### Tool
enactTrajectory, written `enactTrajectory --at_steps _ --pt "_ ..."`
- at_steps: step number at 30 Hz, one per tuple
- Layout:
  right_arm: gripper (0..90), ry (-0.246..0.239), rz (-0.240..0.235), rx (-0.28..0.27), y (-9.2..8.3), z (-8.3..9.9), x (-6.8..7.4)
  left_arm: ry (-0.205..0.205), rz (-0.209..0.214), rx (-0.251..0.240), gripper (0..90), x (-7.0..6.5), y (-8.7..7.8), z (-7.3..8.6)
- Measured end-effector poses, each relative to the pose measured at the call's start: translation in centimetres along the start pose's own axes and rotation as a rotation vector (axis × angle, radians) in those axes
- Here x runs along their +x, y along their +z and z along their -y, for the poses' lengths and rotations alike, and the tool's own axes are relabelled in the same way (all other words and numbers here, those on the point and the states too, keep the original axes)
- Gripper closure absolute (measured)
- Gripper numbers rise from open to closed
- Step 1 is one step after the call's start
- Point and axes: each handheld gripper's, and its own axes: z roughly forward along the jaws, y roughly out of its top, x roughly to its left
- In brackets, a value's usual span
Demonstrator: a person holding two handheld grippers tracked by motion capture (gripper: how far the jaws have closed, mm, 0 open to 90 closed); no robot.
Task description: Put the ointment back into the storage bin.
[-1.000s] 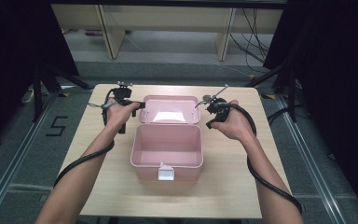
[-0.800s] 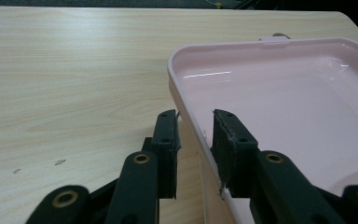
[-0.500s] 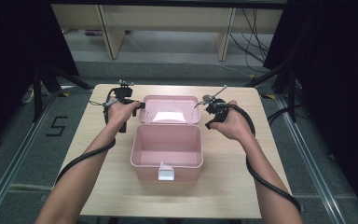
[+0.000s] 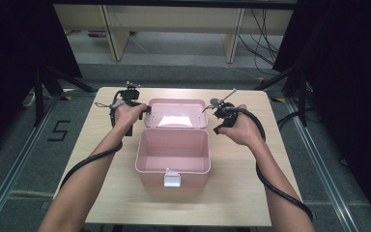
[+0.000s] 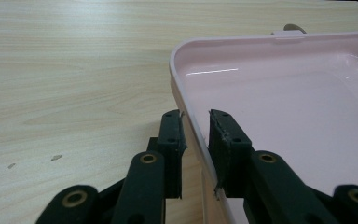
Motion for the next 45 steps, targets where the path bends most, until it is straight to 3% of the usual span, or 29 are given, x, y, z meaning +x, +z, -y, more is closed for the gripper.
enactTrajectory --at_steps 14,31,45 --pt "90.0 -0.015 0.000 -0.004 0.1 0.0 0.0 -0.018 -0.022 0.011 79.0 -0.4 0.0 -0.3" --pt "89.2 0.013 -0.010 -0.008 0.4 0.4 -0.1 -0.065 -0.067 0.009 83.0 -1.1 -0.1 -0.5" --pt "90.0 0.023 -0.006 -0.016 0.9 0.5 -0.4 -0.082 -0.075 -0.013 84.8 -1.4 -0.3 -0.5"
